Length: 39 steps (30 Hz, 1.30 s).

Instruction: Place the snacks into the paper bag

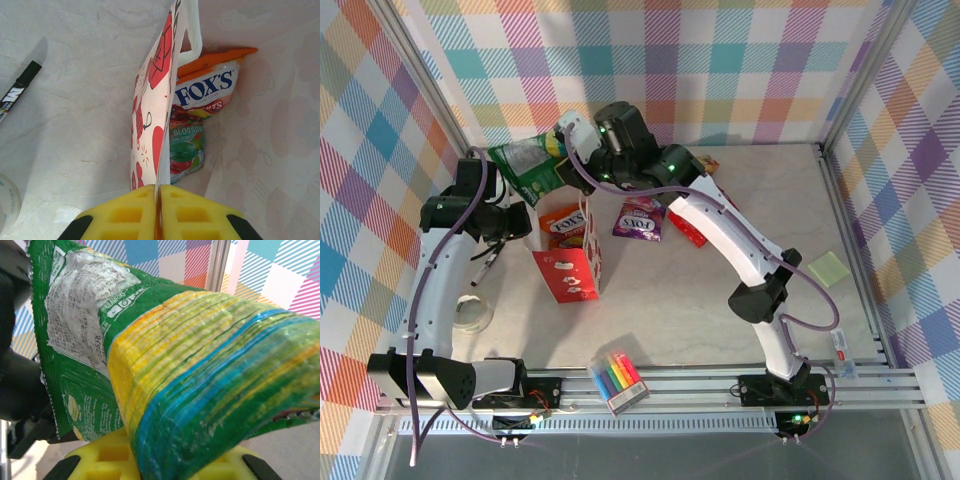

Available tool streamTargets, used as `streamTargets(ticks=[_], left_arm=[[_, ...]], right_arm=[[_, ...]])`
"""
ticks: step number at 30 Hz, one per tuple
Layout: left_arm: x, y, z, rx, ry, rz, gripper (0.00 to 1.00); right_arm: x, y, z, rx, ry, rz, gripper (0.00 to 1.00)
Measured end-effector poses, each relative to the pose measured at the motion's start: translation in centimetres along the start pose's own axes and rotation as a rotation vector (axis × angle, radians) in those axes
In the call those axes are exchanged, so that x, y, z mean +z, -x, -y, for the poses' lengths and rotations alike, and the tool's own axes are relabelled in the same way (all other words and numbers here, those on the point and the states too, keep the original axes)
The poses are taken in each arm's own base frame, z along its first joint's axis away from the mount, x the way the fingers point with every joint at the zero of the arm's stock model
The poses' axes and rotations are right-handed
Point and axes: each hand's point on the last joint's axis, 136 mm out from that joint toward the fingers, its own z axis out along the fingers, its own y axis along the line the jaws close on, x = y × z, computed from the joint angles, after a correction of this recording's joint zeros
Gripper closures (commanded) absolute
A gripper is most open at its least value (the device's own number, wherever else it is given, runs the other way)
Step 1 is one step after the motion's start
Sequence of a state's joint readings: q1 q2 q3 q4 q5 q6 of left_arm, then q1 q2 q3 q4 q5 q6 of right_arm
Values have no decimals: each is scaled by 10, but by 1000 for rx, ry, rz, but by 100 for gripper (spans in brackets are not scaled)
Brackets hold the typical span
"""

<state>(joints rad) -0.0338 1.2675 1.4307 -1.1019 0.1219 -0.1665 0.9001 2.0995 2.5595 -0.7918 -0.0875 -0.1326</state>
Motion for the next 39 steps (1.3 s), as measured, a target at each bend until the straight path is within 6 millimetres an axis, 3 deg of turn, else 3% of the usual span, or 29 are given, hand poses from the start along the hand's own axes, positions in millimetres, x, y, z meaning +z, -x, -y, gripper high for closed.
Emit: streamTargets(ticks=[9,20,30,31,34,37,39], left_arm=[[0,0,0,0,0,0,90],[0,0,0,1,0,-1,90],[0,-1,0,3,1,-4,90],[0,-1,0,3,1,-4,90],[0,-1,0,3,2,-4,90],[0,-1,0,3,2,-6,90],[0,-2,-1,2,3,-8,90]], right_arm=[[7,-25,1,-102,62,-77,100],[3,-35,-2,-237,131,-101,99],[1,-48,-5,-338,157,-145,91],[1,-49,-4,-346,156,-149,89],[1,-51,-3,-360,152,-156,66],[1,-51,-1,-362,140,-157,51],[2,-50,1,-360,127,-156,46]])
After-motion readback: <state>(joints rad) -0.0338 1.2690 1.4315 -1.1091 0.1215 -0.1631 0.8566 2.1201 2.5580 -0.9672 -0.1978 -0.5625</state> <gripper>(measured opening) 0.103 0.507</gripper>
